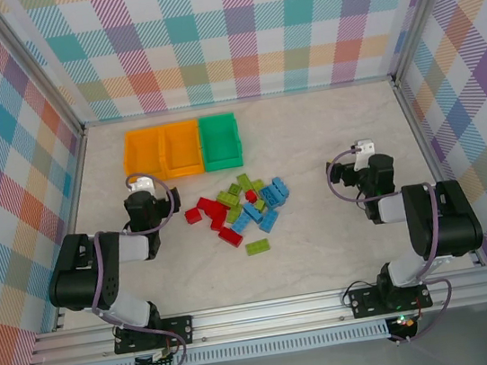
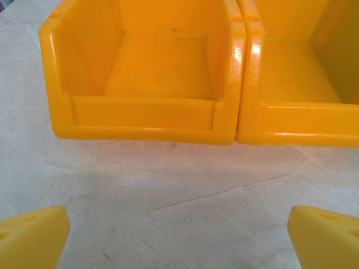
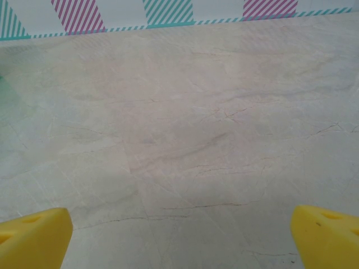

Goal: Sort the legos into containers by color

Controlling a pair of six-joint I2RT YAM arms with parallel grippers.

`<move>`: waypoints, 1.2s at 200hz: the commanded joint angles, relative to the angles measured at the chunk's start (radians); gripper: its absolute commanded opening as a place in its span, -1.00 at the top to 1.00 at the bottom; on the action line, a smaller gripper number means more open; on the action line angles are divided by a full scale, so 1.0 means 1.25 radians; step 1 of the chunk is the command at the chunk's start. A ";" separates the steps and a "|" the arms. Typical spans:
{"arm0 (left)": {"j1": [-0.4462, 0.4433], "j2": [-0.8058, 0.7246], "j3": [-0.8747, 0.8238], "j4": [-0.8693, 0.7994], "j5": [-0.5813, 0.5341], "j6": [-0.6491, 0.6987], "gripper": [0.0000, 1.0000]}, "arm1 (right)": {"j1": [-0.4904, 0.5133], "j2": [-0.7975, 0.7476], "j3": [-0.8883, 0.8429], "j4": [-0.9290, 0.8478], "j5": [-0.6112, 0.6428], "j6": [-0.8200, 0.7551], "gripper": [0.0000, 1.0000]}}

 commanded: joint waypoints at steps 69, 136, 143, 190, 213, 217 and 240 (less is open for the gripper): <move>0.010 -0.012 0.011 0.009 0.006 -0.004 -1.00 | 0.011 -0.549 0.025 -0.586 0.010 0.278 -0.83; -0.081 -0.407 0.084 -0.475 -0.068 -0.163 -1.00 | 0.340 -0.581 0.280 -1.128 -0.115 0.393 -0.81; -0.109 -0.442 0.108 -0.546 -0.064 -0.195 -1.00 | 0.388 -0.537 0.321 -1.167 -0.103 0.388 -0.82; -0.292 -0.427 0.295 -1.037 -0.041 -0.517 -1.00 | 0.645 -0.305 0.526 -1.269 -0.058 0.395 -0.85; -0.304 -0.369 0.299 -1.089 -0.006 -0.573 -0.94 | 0.724 -0.236 0.596 -1.278 -0.034 0.397 -0.86; -0.305 -0.361 0.293 -1.078 0.000 -0.574 -0.93 | 0.734 -0.226 0.605 -1.279 -0.029 0.397 -0.86; -0.303 -0.306 0.286 -1.037 -0.012 -0.573 -0.88 | 0.767 -0.192 0.630 -1.268 -0.016 0.406 -0.86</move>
